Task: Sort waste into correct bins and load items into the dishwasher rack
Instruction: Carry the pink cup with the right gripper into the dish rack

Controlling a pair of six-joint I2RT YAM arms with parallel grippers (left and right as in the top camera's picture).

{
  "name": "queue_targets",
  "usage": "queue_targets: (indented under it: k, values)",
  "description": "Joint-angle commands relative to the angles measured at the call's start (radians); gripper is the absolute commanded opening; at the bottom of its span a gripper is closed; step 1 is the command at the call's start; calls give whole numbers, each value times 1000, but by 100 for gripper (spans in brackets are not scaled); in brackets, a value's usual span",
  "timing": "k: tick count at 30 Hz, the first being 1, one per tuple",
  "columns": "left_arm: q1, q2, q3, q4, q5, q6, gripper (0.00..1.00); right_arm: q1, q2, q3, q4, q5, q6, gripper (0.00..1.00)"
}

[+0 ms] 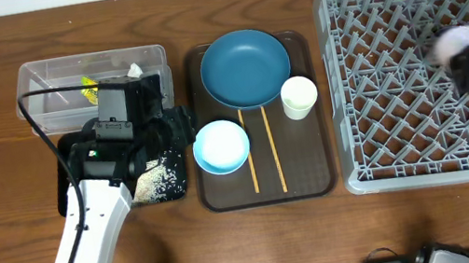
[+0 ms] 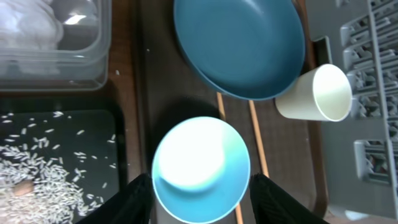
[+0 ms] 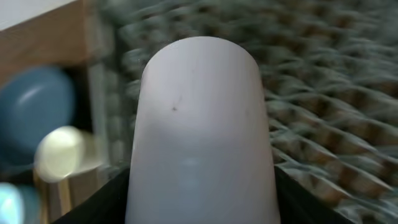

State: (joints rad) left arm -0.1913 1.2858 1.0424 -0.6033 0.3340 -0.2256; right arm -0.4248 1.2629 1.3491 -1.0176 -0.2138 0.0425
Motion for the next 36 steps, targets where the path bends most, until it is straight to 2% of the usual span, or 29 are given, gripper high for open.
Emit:
queue_targets:
  k: [1, 11, 26, 28, 33, 36]
  values:
    - [1, -1, 9, -2, -32, 24, 53, -83, 94, 93, -63, 97, 32, 1]
    - [1, 0, 9, -14, -32, 23, 53, -257, 417, 325, -232, 165, 58, 1]
    - [1, 1, 9, -21, -32, 24, 53, -407, 624, 329, -254, 191, 77, 2]
    - [1, 1, 9, -22, -32, 23, 53, -412, 644, 329, -254, 188, 77, 9]
    - [1, 1, 9, -21, -32, 23, 57, -412, 658, 329, -231, 74, 61, 58]
    - [1, 1, 9, -21, -32, 23, 60, -412, 655, 338, -232, -10, 35, 64]
